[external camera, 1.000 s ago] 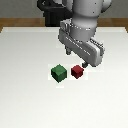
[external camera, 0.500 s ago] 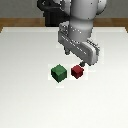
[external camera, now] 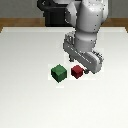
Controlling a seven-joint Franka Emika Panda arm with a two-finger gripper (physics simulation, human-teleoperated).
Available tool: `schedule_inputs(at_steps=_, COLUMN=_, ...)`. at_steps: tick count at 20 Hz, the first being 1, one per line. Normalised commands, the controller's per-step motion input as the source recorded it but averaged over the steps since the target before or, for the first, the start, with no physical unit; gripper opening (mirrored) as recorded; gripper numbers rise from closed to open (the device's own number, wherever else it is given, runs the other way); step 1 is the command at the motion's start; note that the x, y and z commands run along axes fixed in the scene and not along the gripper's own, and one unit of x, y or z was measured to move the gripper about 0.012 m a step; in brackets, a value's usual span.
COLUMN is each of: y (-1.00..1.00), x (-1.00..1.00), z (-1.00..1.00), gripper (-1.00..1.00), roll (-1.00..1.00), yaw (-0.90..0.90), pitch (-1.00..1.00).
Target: Place the red cube on top of the green cube.
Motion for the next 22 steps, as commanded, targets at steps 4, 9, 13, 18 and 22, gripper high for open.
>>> schedule_inputs(at_steps=4, y=-0.25, x=0.00, z=-0.25, gripper=1.00, roll=0.00, yaw=0.00, pitch=0.00)
schedule_inputs(at_steps=9, y=0.00, x=0.00, z=-0.60, gripper=1.00, roll=0.00, yaw=0.00, pitch=0.00)
schedule_inputs(at_steps=13, y=0.00, x=0.00, z=0.00, gripper=-1.00, roll=0.00, yaw=0.00, pitch=0.00)
schedule_inputs(at_steps=18, y=0.00, x=0.00, z=0.20, gripper=-1.00, roll=0.00, yaw=0.00, pitch=0.00)
schedule_inputs(at_steps=22, y=0.00, x=0.00, z=1.00, gripper=-1.00, roll=0.00, yaw=0.00, pitch=0.00)
